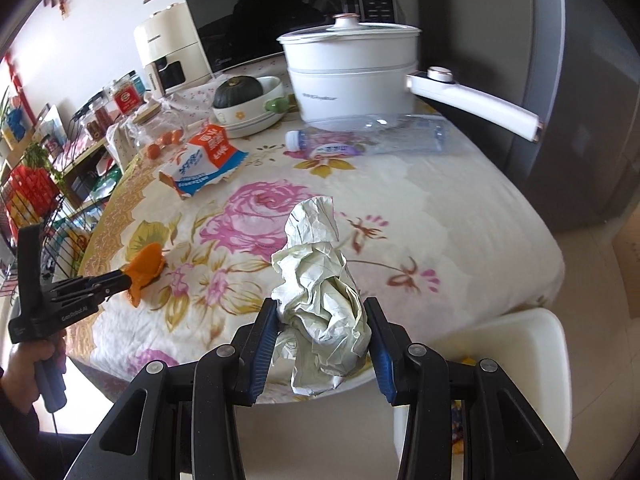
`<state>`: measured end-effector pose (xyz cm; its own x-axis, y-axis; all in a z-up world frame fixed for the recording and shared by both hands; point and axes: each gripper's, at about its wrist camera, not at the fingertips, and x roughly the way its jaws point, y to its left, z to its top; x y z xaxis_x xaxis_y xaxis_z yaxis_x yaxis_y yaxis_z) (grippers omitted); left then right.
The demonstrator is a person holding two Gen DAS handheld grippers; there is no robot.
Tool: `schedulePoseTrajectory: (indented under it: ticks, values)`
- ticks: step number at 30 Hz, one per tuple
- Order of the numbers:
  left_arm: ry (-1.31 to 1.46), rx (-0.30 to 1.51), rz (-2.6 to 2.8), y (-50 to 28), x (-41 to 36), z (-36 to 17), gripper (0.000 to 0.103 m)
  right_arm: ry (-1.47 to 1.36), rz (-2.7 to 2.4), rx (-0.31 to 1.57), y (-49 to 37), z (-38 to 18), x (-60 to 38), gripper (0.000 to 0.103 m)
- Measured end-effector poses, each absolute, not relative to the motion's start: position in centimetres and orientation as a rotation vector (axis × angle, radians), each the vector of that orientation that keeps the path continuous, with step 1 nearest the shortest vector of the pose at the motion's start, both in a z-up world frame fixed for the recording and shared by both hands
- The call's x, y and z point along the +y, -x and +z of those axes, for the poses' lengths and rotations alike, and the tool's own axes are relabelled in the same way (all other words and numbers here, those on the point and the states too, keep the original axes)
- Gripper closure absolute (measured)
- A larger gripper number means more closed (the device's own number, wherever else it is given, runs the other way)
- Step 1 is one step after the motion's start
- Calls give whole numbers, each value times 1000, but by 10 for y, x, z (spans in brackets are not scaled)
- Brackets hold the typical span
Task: Collect trash
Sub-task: 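Carry the orange peel and plastic bag over the white bin with both grippers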
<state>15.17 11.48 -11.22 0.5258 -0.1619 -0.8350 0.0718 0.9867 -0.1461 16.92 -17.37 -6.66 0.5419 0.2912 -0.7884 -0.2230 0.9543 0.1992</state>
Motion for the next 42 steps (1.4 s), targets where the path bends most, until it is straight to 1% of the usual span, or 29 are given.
schedulePoseTrajectory:
  ticks: [9,14,19,26,34,36,37,42]
  values:
    - [124,1017,-152,-151,114,-117,80,-87,263,964,-161,-72,-205,59]
    - [153,1035,-160,-157,115,-122,76,-93,249,974,-158,-76,-217,59]
    - [176,1035,-150,-159,118,-122,76,-101,239,986,-154,-79,-227,59]
    - [119,1014,-191,-154,97,-114,84,-110,226,978,-149,-76,-242,59]
    - [83,983,-278,-155,53,-105,86,-132,193,976,-143,-76,-265,59]
    - [75,973,-303,-155,39,-102,91,-133,184,979,-141,-78,-272,59]
    - [71,970,-321,-156,32,-101,96,-133,180,981,-140,-79,-274,59]
    - [14,965,-378,-157,-4,-98,96,-137,149,994,-133,-86,-294,59]
